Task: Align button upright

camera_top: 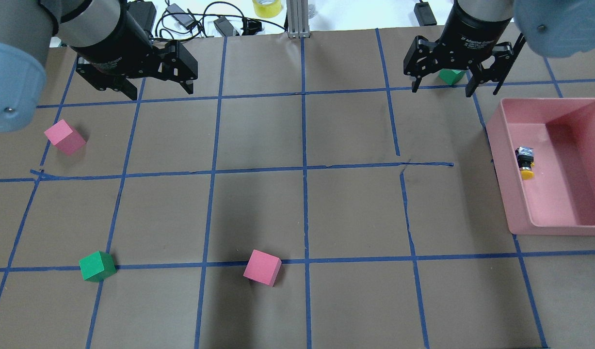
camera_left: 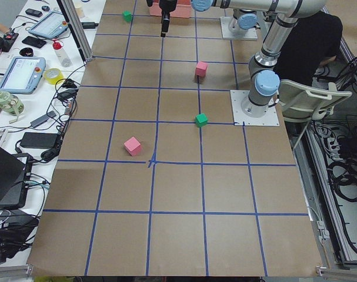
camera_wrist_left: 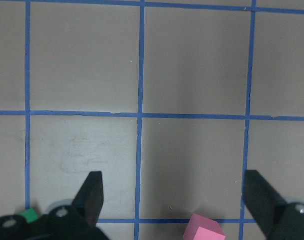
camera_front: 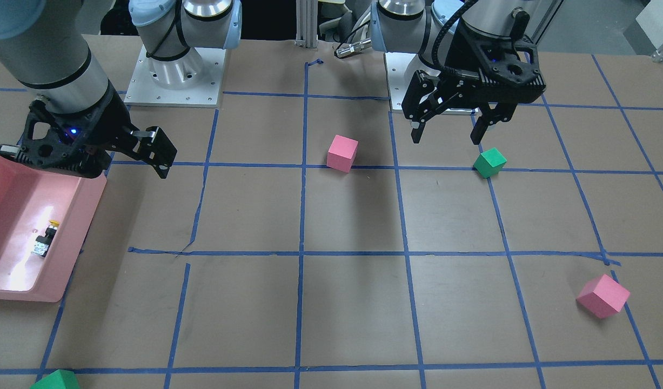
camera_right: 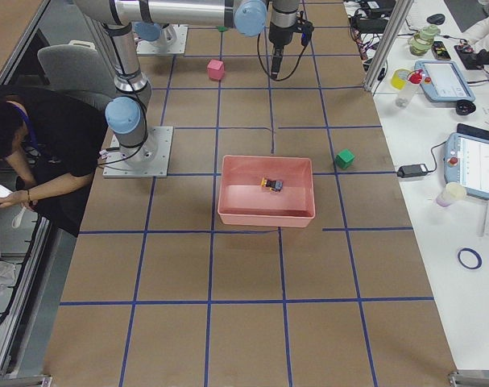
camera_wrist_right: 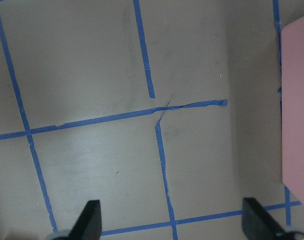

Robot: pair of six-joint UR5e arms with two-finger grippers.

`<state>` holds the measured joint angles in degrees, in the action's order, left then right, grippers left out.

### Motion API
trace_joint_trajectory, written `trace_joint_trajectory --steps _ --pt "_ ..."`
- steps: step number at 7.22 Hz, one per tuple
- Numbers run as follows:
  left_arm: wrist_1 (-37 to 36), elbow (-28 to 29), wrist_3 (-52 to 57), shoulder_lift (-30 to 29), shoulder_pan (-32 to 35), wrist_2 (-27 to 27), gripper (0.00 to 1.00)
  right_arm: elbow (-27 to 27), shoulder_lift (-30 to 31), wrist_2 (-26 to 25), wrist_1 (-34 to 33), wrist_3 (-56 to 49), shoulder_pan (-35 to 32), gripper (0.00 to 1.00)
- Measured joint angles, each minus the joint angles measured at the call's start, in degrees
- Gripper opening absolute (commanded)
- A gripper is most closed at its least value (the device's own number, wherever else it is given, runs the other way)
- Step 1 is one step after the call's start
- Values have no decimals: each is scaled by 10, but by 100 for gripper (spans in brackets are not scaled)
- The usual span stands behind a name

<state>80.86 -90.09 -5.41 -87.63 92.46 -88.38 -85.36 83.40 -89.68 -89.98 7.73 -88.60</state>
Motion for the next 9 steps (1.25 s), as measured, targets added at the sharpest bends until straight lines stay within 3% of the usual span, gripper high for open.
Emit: trace_joint_trajectory --steps 7,9 --pt "0 0 -1 0 0 1 100 0 -7 0 -12 7 4 100" --pt "0 0 -2 0 0 3 96 0 -6 -2 -12 4 6 100"
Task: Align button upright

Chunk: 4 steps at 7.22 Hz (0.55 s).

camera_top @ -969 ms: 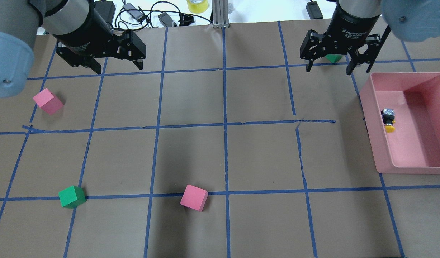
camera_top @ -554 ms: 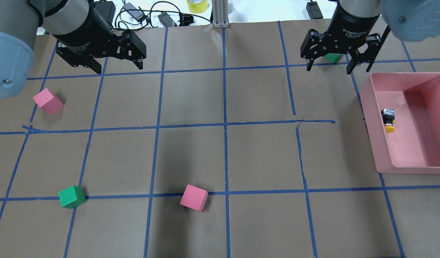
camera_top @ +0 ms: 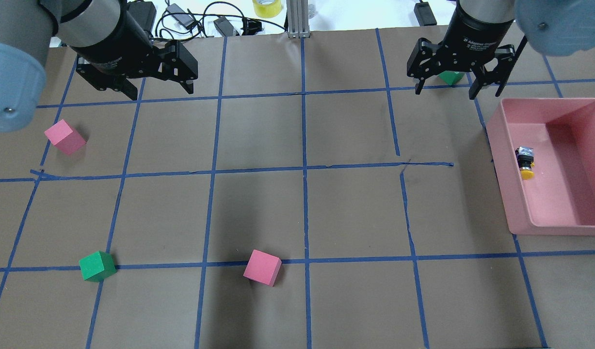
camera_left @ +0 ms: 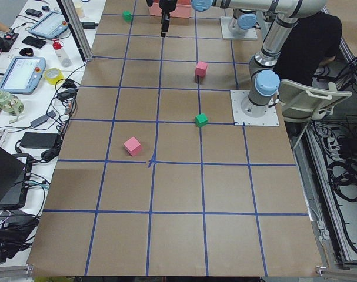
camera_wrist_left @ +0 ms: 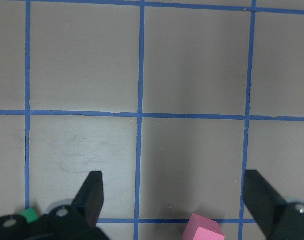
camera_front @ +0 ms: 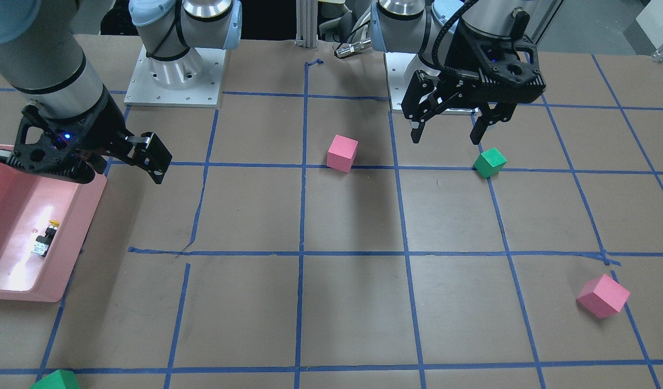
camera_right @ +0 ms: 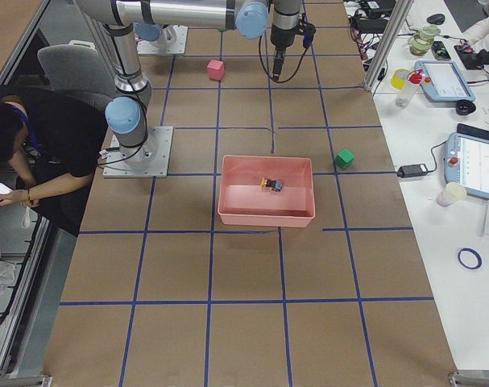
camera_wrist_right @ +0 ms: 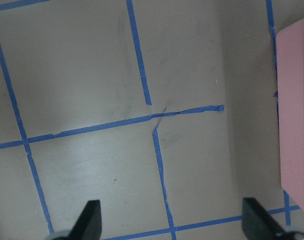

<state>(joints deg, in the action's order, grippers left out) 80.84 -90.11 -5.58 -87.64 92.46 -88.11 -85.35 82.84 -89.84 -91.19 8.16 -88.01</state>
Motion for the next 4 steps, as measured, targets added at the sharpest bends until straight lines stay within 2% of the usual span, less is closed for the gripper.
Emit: trace_joint_trajectory --steps 2,4 --pt "0 0 -1 -1 0 4 94 -1 -3 1 -1 -1 1 100" --pt "0 -1 -3 -2 0 6 100 -2 -5 0 -1 -5 2 100"
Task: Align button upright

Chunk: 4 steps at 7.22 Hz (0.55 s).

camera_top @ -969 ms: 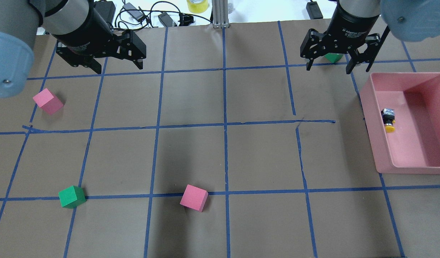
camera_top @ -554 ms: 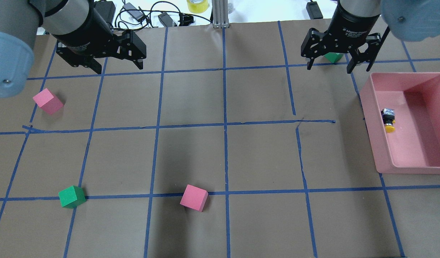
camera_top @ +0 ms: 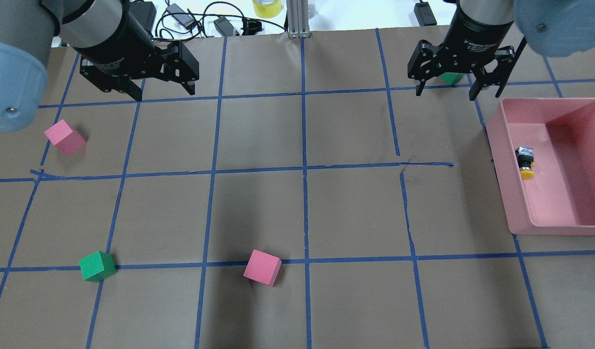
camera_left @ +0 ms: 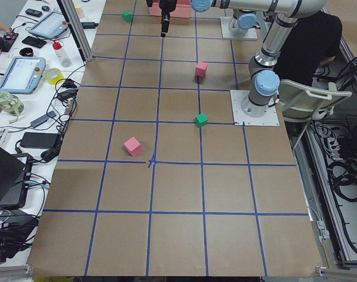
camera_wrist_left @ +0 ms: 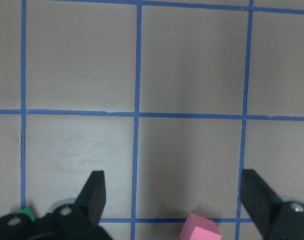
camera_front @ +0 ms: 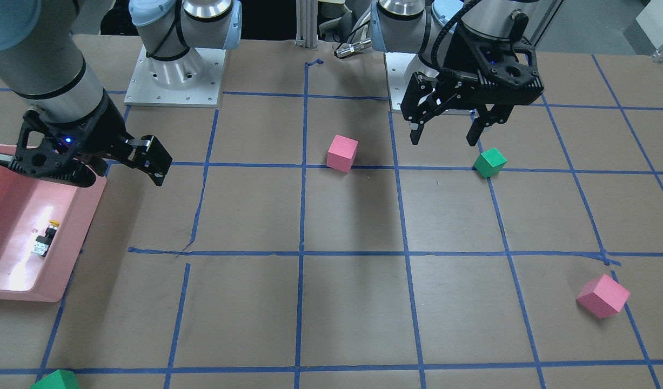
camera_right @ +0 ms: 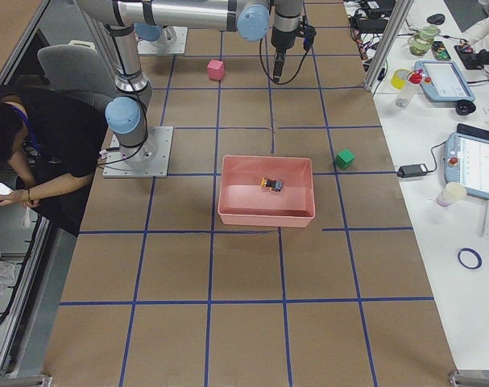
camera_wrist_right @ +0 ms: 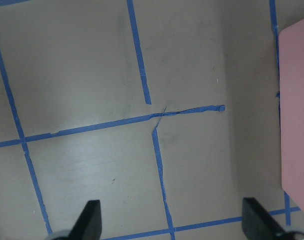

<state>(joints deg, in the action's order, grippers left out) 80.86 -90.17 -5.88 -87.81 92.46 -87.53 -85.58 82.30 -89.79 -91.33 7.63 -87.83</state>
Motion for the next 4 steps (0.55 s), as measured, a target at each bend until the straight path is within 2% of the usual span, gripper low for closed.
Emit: trace_joint_trajectory --steps 2,4 --pt "0 0 0 -1 0 -1 100 0 -3 1 -1 -10 17 100" --pt "-1 1 -1 -2 1 -1 100 0 -6 1 -2 -77 80 100"
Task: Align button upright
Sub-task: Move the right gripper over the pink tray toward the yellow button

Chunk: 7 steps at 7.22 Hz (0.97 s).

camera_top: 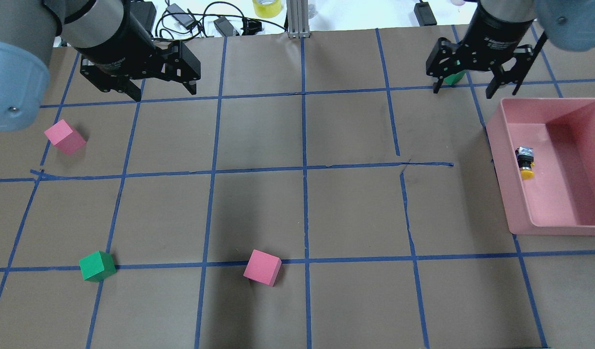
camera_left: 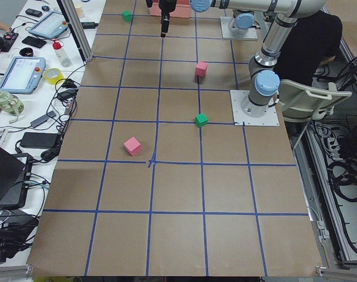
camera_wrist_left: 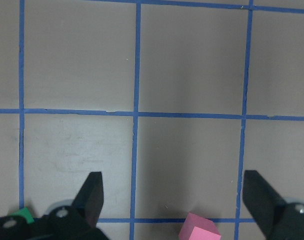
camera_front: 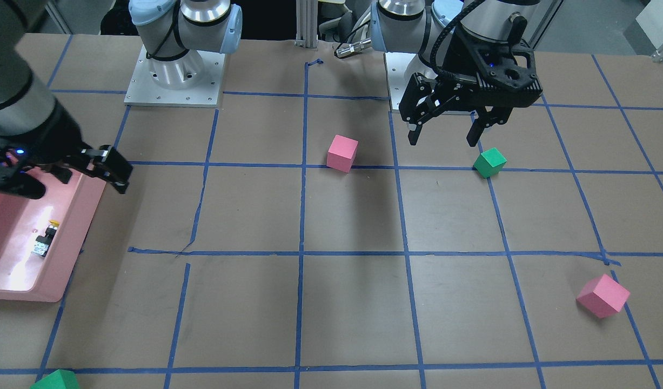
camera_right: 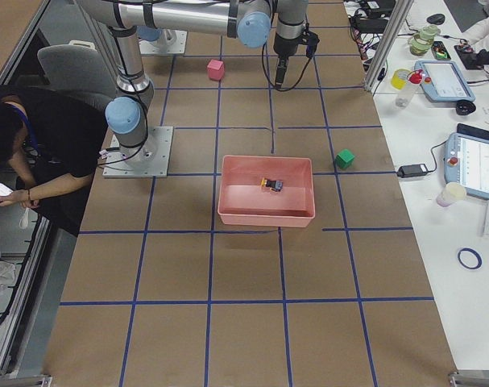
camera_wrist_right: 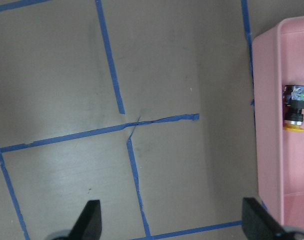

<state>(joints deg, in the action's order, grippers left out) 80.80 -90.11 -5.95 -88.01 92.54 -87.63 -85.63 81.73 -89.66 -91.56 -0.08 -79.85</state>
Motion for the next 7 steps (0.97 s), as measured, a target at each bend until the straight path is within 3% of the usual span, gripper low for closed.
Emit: trace_joint_trajectory --steps 3,7 --pt "0 -1 -1 0 0 0 100 -22 -20 -3 -44 -98 118 100" --pt "0 -4 -1 0 0 0 100 -146 -74 -35 -248 -178 197 100"
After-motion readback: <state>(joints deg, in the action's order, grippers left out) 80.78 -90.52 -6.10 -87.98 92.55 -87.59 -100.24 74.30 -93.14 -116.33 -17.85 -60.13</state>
